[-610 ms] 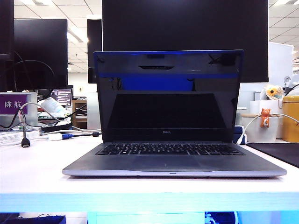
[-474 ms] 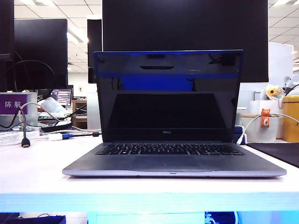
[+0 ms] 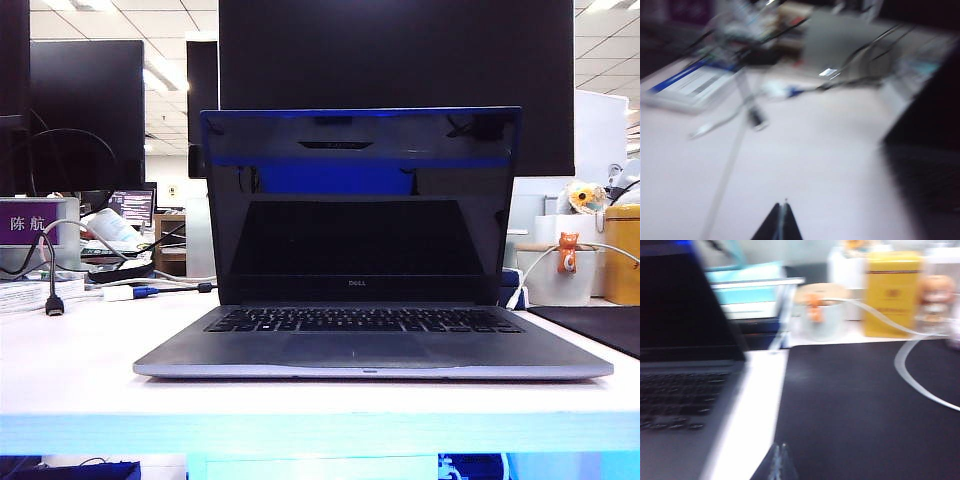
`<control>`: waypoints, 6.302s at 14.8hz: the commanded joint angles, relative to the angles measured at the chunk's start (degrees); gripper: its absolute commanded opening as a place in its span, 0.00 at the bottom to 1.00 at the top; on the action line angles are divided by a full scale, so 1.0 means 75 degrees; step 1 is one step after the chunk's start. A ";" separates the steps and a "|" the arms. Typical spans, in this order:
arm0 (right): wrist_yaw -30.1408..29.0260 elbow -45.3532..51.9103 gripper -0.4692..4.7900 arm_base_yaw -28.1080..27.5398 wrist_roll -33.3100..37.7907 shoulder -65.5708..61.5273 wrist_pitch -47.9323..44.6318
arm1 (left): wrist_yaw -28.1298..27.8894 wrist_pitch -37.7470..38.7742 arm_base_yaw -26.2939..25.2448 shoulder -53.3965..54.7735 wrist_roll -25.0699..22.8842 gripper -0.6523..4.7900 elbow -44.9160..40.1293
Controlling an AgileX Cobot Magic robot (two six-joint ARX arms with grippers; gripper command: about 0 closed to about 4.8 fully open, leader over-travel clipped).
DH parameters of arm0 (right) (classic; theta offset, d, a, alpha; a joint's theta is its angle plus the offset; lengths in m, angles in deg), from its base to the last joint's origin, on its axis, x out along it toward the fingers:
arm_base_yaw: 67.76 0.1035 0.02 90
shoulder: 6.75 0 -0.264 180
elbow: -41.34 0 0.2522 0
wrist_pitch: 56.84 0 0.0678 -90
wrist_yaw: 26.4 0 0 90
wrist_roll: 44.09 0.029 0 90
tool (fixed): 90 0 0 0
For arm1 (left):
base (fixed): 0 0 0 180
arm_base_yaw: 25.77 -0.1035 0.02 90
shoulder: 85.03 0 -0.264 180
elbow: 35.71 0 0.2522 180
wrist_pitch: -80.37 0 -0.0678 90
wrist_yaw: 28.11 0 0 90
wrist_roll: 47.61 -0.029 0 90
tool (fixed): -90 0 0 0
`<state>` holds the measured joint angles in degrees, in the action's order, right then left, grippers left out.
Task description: Close the lid of the gray laptop.
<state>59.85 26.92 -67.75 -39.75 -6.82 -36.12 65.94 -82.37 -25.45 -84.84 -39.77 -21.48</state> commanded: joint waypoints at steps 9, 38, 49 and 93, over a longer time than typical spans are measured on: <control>-0.1201 -0.0466 0.09 0.0020 0.3354 0.0006 -0.0901 | 0.0982 0.0149 -0.0015 0.2320 -0.0198 0.11 0.2719; -0.4339 -0.9670 0.09 -0.0050 -0.0076 -0.9731 0.3281 | 0.2562 0.5954 0.2821 1.3234 -0.3136 0.11 1.4262; -0.4861 -0.9745 0.09 -0.0154 -0.0393 -0.9792 0.3923 | 0.2693 0.8591 0.3162 1.4630 -0.3191 0.11 1.5154; -0.2815 -0.3993 0.09 -0.0093 0.0350 -0.3620 -0.0551 | -0.3346 0.1349 0.2174 0.0131 -0.1000 0.11 0.2763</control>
<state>36.88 -4.23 -68.47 -39.10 -35.80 -36.78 42.97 -71.59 -9.17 -82.81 -48.71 -0.15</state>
